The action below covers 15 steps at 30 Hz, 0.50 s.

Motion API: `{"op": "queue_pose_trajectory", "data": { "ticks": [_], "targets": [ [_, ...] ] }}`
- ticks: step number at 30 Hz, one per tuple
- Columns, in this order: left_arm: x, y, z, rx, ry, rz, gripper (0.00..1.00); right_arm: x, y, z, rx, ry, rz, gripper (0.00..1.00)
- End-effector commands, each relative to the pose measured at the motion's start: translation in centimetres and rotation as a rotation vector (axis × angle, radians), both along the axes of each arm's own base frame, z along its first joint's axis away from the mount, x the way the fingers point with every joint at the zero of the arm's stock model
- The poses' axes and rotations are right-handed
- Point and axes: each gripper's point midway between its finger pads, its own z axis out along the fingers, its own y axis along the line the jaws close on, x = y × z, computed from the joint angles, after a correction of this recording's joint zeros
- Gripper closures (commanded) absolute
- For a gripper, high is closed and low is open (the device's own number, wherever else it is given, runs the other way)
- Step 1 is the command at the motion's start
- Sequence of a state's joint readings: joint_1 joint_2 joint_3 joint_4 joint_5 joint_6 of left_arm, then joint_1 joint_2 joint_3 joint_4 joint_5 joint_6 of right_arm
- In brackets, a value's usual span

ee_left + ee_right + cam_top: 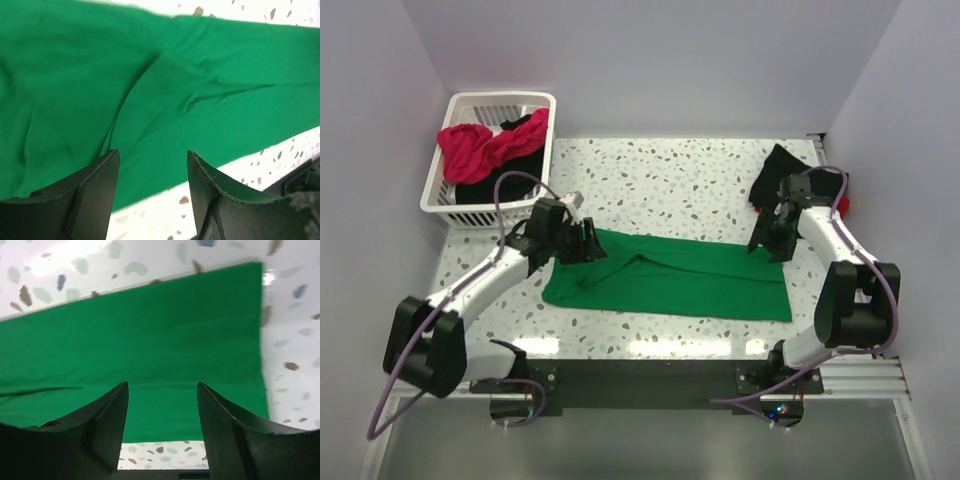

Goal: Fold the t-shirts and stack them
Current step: Fold the tshirt

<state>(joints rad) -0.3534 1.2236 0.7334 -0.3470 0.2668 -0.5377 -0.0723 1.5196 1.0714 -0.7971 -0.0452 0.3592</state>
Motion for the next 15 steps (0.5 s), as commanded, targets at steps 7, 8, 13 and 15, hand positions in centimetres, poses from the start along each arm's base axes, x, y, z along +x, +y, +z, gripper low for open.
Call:
{"op": "queue_pose_trajectory", "data": {
  "ticks": [7,8,13,15],
  "targets": [
    [6.9,-3.8,2.1,0.134,-0.132,-0.018,0.38,5.1,9.6,2.1,0.197,-0.137,0.237,0.42],
    [6.9,-3.4,2.3,0.144,-0.133,0.005,0.38,5.4,10.5,2.3,0.217,-0.143,0.261,0.42],
    [3.9,-1.3,0.0,0.165,-0.035,0.092,0.36,8.3,17.4,3.2,0.292,-0.181,0.410,0.42],
    [2.4,-0.1,-1.5,0.184,0.003,0.139,0.36,9.1,20.1,3.8,0.344,-0.205,0.457,0.42]
  ]
}}
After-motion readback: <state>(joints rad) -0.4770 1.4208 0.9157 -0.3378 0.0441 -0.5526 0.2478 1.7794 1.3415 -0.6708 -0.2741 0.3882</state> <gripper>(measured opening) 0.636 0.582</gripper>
